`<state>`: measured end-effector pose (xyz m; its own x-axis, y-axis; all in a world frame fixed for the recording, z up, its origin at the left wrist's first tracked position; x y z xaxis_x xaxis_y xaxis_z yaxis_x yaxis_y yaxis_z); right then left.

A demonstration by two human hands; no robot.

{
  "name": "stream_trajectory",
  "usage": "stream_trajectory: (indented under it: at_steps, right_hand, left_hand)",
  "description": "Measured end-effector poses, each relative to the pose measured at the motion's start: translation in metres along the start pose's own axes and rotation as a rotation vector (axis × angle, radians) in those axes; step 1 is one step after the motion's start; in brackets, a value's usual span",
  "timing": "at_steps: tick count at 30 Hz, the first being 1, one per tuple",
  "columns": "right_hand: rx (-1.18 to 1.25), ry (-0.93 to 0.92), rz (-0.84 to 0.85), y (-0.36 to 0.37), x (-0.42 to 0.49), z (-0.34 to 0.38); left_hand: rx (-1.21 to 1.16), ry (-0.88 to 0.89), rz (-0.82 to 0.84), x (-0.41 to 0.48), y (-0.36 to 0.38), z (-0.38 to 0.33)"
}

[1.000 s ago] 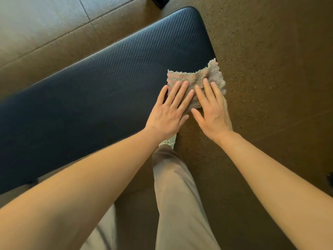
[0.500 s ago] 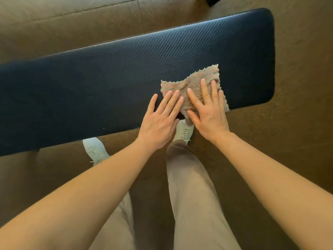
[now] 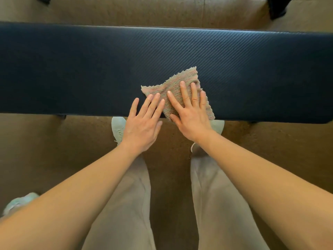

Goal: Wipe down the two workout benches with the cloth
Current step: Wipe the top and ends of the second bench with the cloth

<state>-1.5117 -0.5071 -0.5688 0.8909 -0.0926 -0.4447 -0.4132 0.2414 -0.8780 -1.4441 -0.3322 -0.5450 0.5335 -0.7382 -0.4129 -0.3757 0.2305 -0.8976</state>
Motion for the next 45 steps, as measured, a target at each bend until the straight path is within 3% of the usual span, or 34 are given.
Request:
stream_trajectory:
  at_steps: [19, 25, 29, 34, 40, 45]
  right_hand:
    - [0.002, -0.021, 0.024, 0.004, 0.089, 0.239]
    - [-0.001, -0.063, 0.067, 0.001, 0.110, 0.280]
    - [-0.021, -0.062, 0.011, 0.001, 0.105, 0.266]
    - [-0.020, 0.097, -0.015, 0.002, 0.079, 0.209]
    - [-0.041, 0.377, -0.030, 0.002, 0.026, 0.095]
    - [0.002, 0.557, -0.052, 0.004, -0.018, 0.015]
  left_hand:
    - [-0.118, -0.200, -0.136, -0.090, 0.013, 0.202]
    - [-0.212, -0.198, -0.177, -0.096, 0.008, 0.243]
    - [-0.297, -0.178, -0.184, -0.092, 0.006, 0.237]
    - [-0.299, 0.013, -0.113, -0.081, 0.000, 0.195]
    - [-0.116, 0.033, -0.035, -0.052, 0.000, 0.131]
    - [-0.024, 0.154, 0.008, -0.035, 0.010, 0.073]
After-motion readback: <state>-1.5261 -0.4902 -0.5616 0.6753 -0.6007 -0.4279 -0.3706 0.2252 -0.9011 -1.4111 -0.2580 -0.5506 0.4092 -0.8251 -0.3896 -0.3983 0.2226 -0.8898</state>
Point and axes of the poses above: each hand's wrist, its own x-axis towards the middle knuckle, its own y-axis out of the palm, z = x × y, the point moved 2 cm from there along x, towards the middle knuckle, and after that the axes turned 5 degrees about -x, right-handed, at the moved point
